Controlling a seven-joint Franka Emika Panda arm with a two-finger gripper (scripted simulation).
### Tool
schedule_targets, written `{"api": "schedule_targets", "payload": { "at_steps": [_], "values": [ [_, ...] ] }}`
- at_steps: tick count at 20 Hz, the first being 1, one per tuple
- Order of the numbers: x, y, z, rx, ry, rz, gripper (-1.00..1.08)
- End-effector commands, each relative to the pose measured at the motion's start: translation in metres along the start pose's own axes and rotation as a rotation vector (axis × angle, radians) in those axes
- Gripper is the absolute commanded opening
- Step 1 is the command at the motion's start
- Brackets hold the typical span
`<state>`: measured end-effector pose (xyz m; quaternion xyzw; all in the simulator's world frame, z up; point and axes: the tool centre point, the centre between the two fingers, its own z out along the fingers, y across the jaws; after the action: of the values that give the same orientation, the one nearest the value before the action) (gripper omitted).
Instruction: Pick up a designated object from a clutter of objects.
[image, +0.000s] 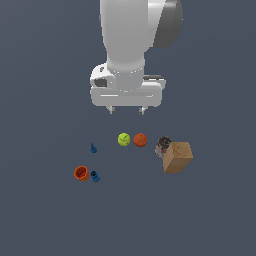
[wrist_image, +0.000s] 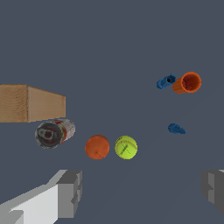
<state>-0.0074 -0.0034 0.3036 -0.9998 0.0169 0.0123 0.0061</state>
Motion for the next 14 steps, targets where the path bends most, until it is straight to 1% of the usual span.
{"api": "schedule_targets", "payload": {
  "at_steps": [1,9,14],
  "values": [
    [0.0,0.0,0.0,0.0,0.0,0.0,1.0],
    [-0.003,-0.012,0.008,0.022,-0.027,-0.025,1.0],
    [-0.003,-0.012,0.009,0.022,-0.027,-0.023,1.0]
  ]
}}
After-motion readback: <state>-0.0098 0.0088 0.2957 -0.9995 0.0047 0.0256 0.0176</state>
